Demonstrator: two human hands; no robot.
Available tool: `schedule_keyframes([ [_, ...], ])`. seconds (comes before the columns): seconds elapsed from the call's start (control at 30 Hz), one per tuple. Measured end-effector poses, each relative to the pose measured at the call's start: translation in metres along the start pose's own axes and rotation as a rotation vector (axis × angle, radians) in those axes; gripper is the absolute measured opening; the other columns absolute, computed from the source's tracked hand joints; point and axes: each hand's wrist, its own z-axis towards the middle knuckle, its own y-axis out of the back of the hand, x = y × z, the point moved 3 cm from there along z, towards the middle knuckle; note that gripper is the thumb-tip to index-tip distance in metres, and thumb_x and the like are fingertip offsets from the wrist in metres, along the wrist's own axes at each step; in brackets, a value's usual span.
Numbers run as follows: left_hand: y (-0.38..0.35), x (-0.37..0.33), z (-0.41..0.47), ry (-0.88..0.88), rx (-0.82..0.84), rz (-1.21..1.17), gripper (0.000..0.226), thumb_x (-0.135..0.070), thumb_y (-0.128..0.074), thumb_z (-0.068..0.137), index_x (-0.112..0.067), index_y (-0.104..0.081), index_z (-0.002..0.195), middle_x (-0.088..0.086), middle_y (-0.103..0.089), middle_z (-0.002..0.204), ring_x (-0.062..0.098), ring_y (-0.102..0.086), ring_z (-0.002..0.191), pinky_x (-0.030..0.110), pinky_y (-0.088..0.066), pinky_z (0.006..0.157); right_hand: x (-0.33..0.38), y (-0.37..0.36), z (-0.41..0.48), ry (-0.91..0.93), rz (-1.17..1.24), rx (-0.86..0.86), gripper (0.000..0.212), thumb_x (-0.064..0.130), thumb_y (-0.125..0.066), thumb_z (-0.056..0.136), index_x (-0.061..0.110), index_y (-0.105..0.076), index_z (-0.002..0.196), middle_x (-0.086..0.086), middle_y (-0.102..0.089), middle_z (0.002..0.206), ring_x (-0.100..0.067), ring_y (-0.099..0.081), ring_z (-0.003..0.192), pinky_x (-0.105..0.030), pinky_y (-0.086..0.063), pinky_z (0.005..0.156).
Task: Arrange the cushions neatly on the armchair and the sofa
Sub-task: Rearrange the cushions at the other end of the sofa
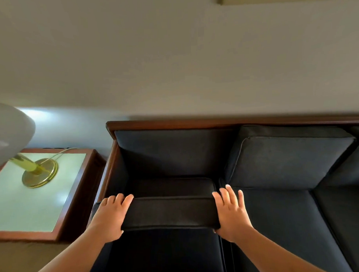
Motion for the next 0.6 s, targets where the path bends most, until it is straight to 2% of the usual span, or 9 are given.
schedule_keyframes([
  [0.03, 0.002, -0.002, 0.003, -0.017, -0.003, 0.008, 0.114, -0.054, -0.078, 0.074, -0.024, -0.008, 0.159, 0.002, -0.031, 0.153, 0.026, -0.037, 0.138, 0.041, -0.028, 0.119, 0.010, 0.003, 0.003, 0.042, -0.020, 0.031, 0.134, 0.065, -0.089, 0.047, 0.007, -0.030, 0.153, -0.018, -0.039, 0.152, -0.041, -0.020, 0.149, -0.062, -0.012, 0.119],
  [0.1, 0.006, -0.009, 0.009, -0.028, -0.017, 0.008, 0.118, -0.061, -0.076, 0.073, -0.022, -0.007, 0.159, 0.003, -0.026, 0.157, 0.028, -0.033, 0.142, 0.046, -0.024, 0.121, 0.027, 0.008, 0.009, 0.058, -0.016, 0.092, 0.126, 0.057, -0.080, 0.073, 0.015, 0.000, 0.161, -0.012, -0.016, 0.163, -0.036, -0.003, 0.154, -0.059, 0.003, 0.122],
  [0.17, 0.007, -0.017, 0.013, -0.032, -0.026, -0.003, 0.119, -0.064, -0.074, 0.074, -0.021, -0.003, 0.160, 0.003, -0.023, 0.159, 0.029, -0.029, 0.145, 0.050, -0.019, 0.123, 0.040, 0.016, 0.015, 0.011, -0.017, 0.139, 0.123, 0.048, -0.079, 0.078, 0.021, 0.008, 0.160, -0.009, -0.015, 0.161, -0.035, -0.009, 0.152, -0.058, 0.000, 0.123],
  [0.27, 0.006, -0.026, 0.018, -0.064, -0.036, 0.005, 0.112, -0.059, -0.072, 0.080, -0.021, -0.005, 0.160, 0.003, -0.026, 0.158, 0.029, -0.031, 0.143, 0.049, -0.022, 0.122, 0.048, 0.026, 0.023, 0.000, -0.028, 0.168, 0.118, 0.037, -0.083, 0.073, 0.023, -0.002, 0.158, -0.007, -0.023, 0.154, -0.034, -0.023, 0.144, -0.054, -0.014, 0.122],
  [0.4, 0.022, -0.022, 0.036, -0.101, -0.108, 0.001, 0.099, -0.052, -0.074, 0.081, -0.020, -0.019, 0.157, 0.003, -0.038, 0.150, 0.028, -0.041, 0.136, 0.045, -0.031, 0.117, 0.039, 0.042, 0.041, -0.030, 0.004, 0.110, 0.095, 0.032, -0.080, 0.074, 0.024, -0.024, 0.151, 0.001, -0.037, 0.144, -0.027, -0.038, 0.133, -0.046, -0.029, 0.116],
  [0.53, 0.036, -0.013, 0.062, -0.124, -0.133, 0.004, 0.099, -0.043, -0.082, 0.073, -0.018, -0.030, 0.153, 0.004, -0.047, 0.139, 0.027, -0.050, 0.125, 0.042, -0.040, 0.110, 0.031, 0.048, 0.061, -0.061, 0.059, 0.070, 0.086, 0.031, -0.079, 0.070, 0.025, -0.036, 0.144, 0.004, -0.044, 0.137, -0.025, -0.046, 0.124, -0.044, -0.037, 0.108],
  [0.6, 0.039, -0.011, 0.073, -0.120, -0.140, 0.014, 0.102, -0.039, -0.088, 0.063, -0.017, -0.038, 0.150, 0.005, -0.051, 0.132, 0.027, -0.054, 0.117, 0.042, -0.045, 0.105, 0.025, 0.044, 0.069, -0.083, 0.039, 0.054, 0.091, 0.033, -0.086, 0.057, 0.023, -0.045, 0.137, 0.002, -0.051, 0.127, -0.026, -0.054, 0.113, -0.045, -0.046, 0.098],
])
